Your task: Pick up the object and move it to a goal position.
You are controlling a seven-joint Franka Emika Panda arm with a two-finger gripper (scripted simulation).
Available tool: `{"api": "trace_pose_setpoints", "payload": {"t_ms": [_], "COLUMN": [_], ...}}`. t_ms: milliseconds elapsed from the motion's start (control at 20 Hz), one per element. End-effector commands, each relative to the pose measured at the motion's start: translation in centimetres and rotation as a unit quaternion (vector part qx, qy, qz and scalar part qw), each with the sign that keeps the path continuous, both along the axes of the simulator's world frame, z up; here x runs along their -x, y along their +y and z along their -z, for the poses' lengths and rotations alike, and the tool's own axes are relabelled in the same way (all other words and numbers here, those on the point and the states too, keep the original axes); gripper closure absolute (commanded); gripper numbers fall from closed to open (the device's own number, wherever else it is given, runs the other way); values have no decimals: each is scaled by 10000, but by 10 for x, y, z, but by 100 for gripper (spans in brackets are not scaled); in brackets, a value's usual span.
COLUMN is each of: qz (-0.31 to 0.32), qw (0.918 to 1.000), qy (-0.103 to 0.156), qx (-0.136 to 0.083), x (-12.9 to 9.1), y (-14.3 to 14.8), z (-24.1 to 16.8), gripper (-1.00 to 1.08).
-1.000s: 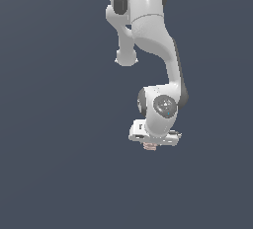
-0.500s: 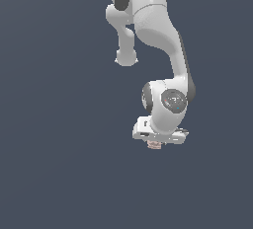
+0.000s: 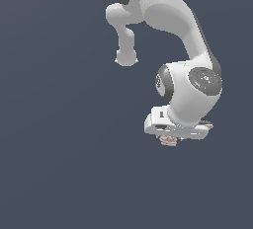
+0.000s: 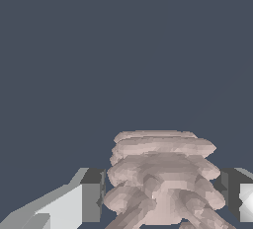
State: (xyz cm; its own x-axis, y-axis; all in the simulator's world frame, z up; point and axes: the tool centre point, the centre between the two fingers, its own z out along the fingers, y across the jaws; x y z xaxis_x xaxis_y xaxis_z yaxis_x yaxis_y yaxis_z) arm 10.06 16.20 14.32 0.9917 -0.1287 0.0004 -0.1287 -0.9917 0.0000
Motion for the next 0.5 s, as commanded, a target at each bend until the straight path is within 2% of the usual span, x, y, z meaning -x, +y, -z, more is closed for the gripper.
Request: {"api": "trace_pose_setpoints", "payload": {"t_ms": [0,450], "qz": [1,1], "qw": [10000,10000], "qy": [2,2], "qx": [1,1], "x": [-4,-18], "y": [10,40], "z": [-23,-87], "gripper": [108,108]}}
